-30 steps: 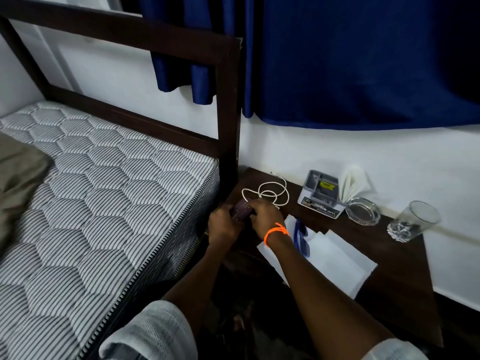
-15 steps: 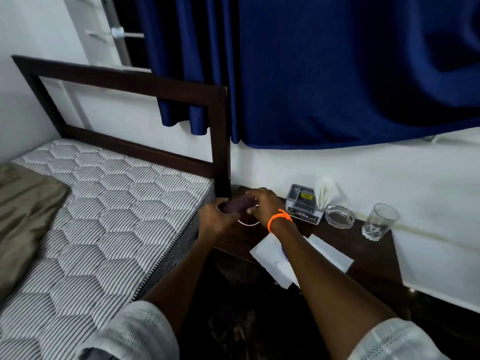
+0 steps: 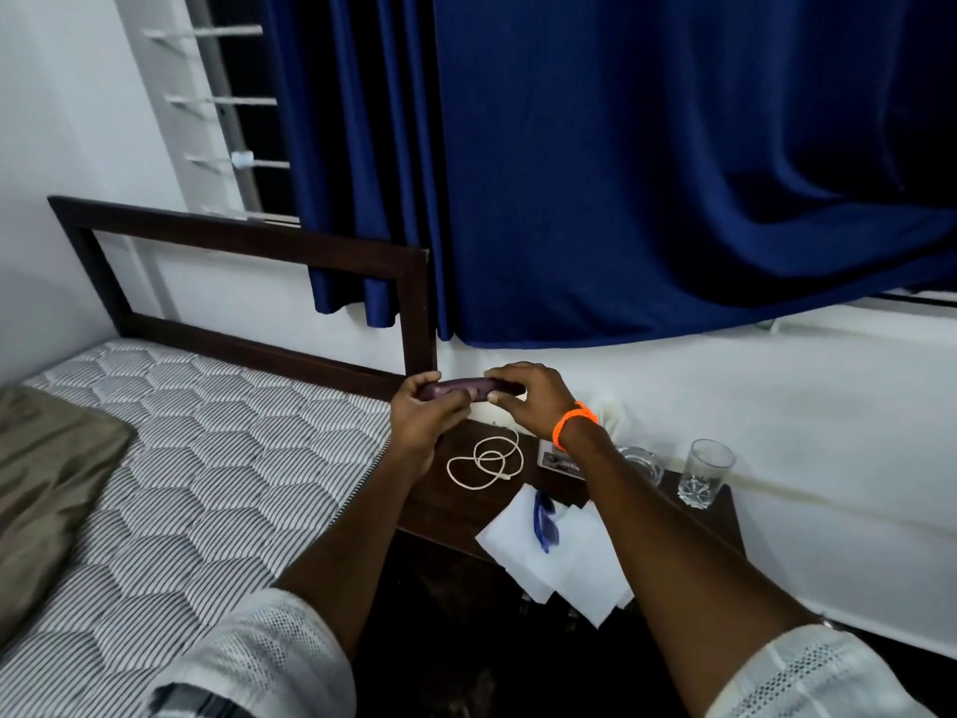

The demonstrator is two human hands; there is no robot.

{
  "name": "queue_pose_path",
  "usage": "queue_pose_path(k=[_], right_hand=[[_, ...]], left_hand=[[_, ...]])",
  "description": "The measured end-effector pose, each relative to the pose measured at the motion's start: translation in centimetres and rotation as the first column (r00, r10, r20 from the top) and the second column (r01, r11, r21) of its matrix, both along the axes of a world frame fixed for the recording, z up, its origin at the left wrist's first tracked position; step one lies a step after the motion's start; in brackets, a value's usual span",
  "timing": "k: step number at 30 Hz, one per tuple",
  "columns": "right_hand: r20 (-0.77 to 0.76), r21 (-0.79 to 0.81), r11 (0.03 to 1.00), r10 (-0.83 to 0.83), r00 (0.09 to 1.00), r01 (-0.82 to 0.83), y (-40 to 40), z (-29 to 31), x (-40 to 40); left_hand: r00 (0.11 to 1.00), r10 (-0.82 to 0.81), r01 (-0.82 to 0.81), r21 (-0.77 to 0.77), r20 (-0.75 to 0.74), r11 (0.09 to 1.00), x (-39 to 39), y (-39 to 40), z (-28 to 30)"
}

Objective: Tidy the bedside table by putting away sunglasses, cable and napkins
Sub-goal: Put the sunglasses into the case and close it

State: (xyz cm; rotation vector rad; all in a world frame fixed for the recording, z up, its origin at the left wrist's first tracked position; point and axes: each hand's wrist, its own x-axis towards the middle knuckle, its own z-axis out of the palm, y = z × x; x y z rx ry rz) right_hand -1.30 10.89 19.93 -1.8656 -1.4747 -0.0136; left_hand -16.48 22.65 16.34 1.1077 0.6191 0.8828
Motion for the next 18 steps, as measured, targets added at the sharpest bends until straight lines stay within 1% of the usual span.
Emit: queue_pose_path(k=[4, 7, 9, 12, 18], right_hand=[[0.036, 0.012, 1.000, -0.024, 0.999, 0.024, -0.9, 2.1, 0.1], [0.166, 0.010, 0.998, -0.059, 0.984, 0.058, -1.3, 3.3, 0.2], [0.247, 0.003, 0.995, -0.097, 0.964, 0.099, -1.4, 4.0, 0.1], [0.330, 0.018, 0.988, -0.151, 0.932, 0.154, -1.6, 4.6, -0.1], [0.406, 0.043, 0.957, -0.278, 0.871, 0.285, -2.0, 5.5, -0.3]], left_hand=[[0.993, -0.004, 0.014, -0.085, 0.119, 0.996, 0.9, -1.4, 2.3], [0.988, -0.018, 0.036, -0.115, 0.154, 0.993, 1.3, -2.5, 4.0], [0.985, -0.043, 0.063, -0.112, 0.168, 0.992, 1.6, -2.9, 5.0], [0.980, -0.076, 0.095, -0.099, 0.182, 0.991, 2.0, -3.6, 6.6], [0.976, -0.116, 0.129, -0.059, 0.182, 0.990, 2.6, -4.2, 8.6]])
